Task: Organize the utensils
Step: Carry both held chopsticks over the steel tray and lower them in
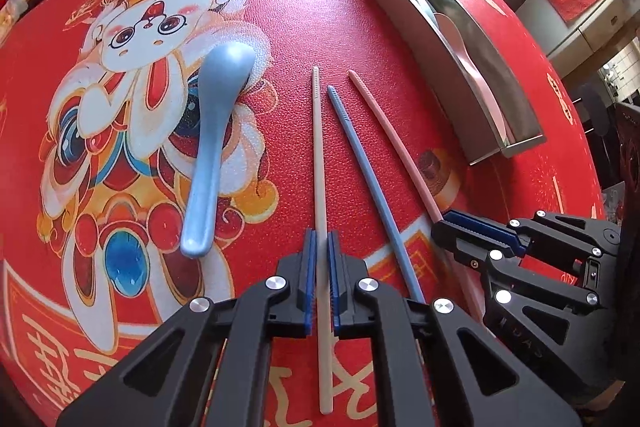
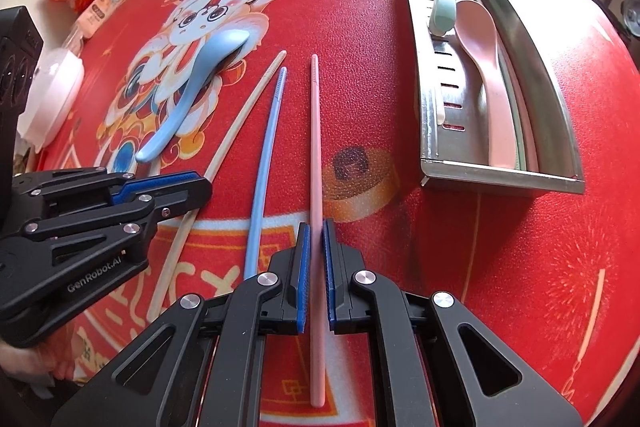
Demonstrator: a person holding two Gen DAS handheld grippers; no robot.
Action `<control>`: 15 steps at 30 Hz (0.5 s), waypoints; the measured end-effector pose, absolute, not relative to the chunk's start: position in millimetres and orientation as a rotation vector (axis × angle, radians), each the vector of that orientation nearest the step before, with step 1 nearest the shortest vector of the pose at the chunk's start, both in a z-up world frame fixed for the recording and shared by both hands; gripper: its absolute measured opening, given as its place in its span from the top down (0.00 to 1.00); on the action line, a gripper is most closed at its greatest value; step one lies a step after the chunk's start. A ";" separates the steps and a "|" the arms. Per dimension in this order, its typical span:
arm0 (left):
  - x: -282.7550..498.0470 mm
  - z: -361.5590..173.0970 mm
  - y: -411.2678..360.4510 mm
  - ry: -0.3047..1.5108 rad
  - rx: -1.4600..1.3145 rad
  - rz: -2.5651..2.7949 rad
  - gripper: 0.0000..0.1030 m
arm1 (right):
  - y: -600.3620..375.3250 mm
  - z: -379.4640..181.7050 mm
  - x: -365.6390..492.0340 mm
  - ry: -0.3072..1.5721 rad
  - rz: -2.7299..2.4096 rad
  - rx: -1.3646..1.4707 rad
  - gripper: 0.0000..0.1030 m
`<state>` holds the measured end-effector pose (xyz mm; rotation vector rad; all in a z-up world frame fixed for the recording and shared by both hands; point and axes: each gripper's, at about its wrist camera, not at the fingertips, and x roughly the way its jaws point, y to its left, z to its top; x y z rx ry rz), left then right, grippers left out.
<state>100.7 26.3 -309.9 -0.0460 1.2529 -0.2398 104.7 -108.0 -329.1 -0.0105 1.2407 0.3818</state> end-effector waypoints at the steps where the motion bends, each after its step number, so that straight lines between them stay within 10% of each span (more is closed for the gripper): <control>1: 99.7 -309.7 25.6 1.248 -0.039 -0.238 0.92 | -108.0 -329.0 104.5 1.240 0.381 -0.010 0.93; 15: 106.1 -299.7 42.7 1.231 -0.183 -0.287 0.95 | -118.1 -316.3 103.7 1.235 0.440 0.090 0.94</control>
